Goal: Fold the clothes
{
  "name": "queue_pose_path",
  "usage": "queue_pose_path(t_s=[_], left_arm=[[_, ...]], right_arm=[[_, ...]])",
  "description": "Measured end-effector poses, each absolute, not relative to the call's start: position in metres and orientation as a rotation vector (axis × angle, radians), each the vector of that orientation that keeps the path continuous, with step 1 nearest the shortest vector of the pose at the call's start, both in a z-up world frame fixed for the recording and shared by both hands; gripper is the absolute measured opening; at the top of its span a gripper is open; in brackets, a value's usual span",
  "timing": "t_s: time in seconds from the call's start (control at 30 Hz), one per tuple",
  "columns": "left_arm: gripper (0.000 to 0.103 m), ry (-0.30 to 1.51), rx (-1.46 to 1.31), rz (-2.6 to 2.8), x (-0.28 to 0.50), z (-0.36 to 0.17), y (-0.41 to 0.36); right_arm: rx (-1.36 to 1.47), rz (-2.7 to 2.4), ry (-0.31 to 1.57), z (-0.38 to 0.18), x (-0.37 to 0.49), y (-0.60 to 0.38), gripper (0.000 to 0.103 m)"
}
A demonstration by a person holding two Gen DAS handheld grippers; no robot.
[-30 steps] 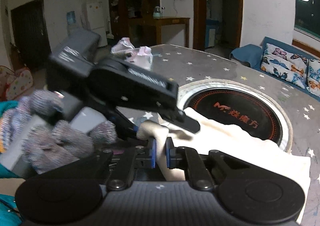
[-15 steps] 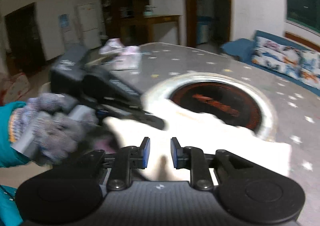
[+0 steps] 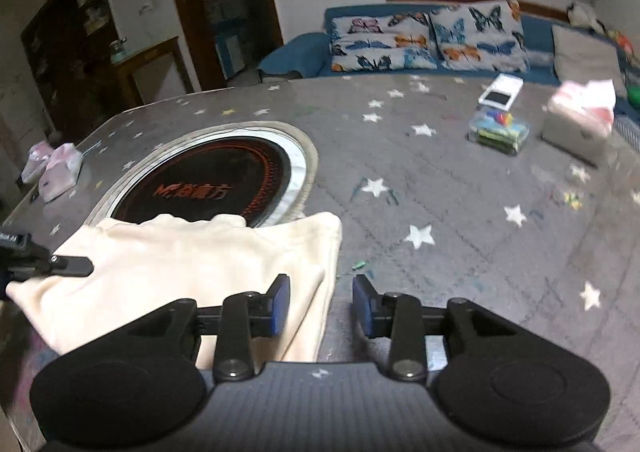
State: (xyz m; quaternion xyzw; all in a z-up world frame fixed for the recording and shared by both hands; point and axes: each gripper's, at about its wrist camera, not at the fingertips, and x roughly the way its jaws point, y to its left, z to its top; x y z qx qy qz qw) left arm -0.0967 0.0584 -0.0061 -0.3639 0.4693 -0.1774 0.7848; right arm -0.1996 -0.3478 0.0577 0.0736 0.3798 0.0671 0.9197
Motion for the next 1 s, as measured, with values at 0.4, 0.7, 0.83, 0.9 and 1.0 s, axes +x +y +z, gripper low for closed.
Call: queue_pose_path(t_s=[0.4, 0.7, 0.83, 0.9, 1.0], left_arm=[[0.018, 1.016, -0.738, -0.384, -0.091, -0.002, 0.056], [0.017, 0.996, -0.64, -0.396, -0.088, 0.017, 0.044], [0.017, 0.967, -0.604, -0.428, -0.086, 0.033, 0.032], [0.017, 0.955, -0.588, -0.445, -0.085, 0.041, 0.024], [0.017, 0.938, -0.566, -0.475, -0.082, 0.05, 0.006]], right_arm=[[0.204, 0.176, 0.789, 0.047, -0.19, -0.335, 0.019], [0.244, 0.194, 0.713, 0.065, -0.205, -0.337, 0.01], [0.239, 0.188, 0.67, 0.078, -0.214, -0.339, 0.009], [0.233, 0.177, 0.649, 0.085, -0.219, -0.342, 0.009], [0.226, 0.151, 0.622, 0.096, -0.226, -0.35, 0.009]])
